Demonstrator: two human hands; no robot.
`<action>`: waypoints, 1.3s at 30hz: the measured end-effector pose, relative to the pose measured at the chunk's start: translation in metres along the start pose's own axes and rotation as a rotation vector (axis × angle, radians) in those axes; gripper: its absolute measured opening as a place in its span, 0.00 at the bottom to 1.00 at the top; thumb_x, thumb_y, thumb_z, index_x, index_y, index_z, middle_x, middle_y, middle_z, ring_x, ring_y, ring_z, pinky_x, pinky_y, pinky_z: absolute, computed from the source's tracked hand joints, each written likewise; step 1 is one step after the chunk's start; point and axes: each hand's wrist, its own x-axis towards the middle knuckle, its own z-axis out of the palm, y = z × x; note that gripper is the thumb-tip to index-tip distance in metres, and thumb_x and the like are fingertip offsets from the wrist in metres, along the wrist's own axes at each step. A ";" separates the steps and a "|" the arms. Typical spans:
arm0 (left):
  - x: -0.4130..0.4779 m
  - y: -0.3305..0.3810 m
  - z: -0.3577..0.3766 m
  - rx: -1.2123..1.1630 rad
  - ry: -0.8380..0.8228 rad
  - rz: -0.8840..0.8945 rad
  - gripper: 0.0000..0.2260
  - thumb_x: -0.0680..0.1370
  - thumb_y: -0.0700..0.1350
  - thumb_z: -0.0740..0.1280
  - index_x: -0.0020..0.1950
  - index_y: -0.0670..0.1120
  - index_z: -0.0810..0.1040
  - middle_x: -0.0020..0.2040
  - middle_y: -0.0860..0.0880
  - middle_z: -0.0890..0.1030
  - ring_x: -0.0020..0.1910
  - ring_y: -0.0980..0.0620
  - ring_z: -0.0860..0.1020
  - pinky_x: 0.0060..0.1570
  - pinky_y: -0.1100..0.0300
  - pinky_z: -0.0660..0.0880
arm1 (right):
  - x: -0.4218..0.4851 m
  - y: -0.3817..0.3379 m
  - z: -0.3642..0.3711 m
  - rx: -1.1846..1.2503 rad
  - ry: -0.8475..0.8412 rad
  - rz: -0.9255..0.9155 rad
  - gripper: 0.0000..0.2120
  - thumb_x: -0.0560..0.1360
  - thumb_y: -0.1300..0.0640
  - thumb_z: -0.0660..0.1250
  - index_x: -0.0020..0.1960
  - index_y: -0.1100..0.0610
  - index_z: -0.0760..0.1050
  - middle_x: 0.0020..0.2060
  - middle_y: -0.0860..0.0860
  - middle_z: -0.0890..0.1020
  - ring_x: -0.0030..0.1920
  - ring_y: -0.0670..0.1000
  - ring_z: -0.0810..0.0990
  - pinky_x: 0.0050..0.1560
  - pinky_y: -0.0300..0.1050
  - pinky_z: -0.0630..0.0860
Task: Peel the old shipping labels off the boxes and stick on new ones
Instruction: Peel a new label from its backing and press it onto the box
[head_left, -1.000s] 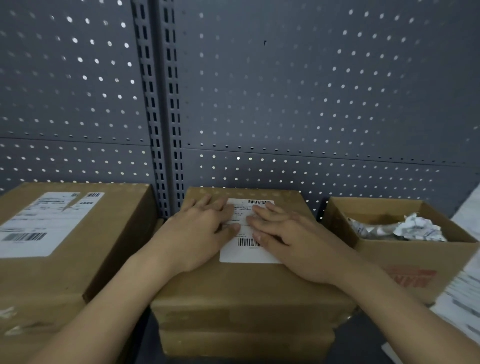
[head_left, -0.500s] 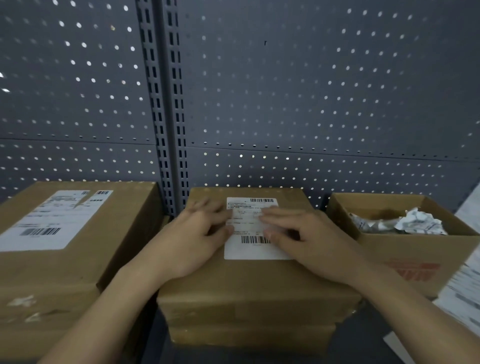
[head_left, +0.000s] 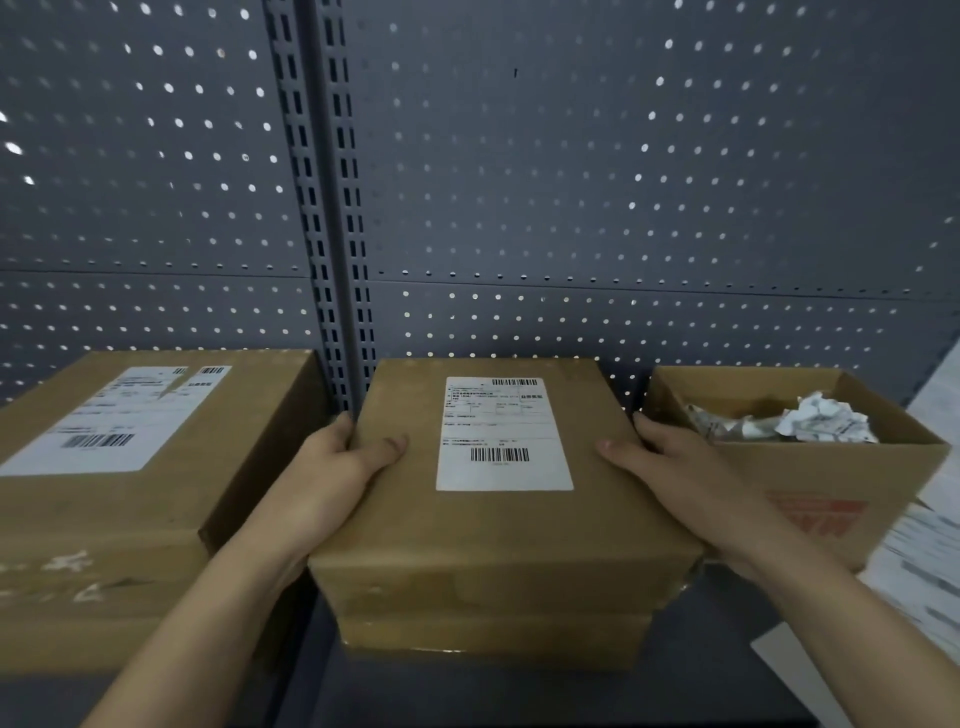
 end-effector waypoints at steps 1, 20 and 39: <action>0.000 -0.001 -0.002 -0.023 -0.010 -0.010 0.30 0.78 0.52 0.67 0.78 0.49 0.60 0.56 0.56 0.79 0.43 0.58 0.79 0.40 0.66 0.71 | 0.000 0.003 0.000 0.042 -0.002 0.001 0.07 0.79 0.48 0.64 0.55 0.43 0.77 0.44 0.43 0.85 0.42 0.42 0.84 0.43 0.38 0.77; -0.029 -0.013 -0.024 -0.127 -0.134 0.220 0.08 0.80 0.49 0.65 0.56 0.61 0.78 0.47 0.58 0.85 0.43 0.55 0.84 0.42 0.58 0.76 | -0.084 -0.007 0.032 0.178 0.334 -0.069 0.14 0.78 0.51 0.67 0.63 0.45 0.77 0.50 0.40 0.84 0.45 0.40 0.83 0.44 0.34 0.79; -0.109 -0.001 0.080 0.046 -0.681 0.537 0.07 0.79 0.48 0.64 0.55 0.58 0.76 0.32 0.58 0.79 0.31 0.62 0.77 0.36 0.58 0.70 | -0.299 0.019 0.021 0.128 0.989 0.104 0.05 0.77 0.51 0.68 0.49 0.43 0.82 0.41 0.42 0.86 0.37 0.43 0.85 0.32 0.34 0.76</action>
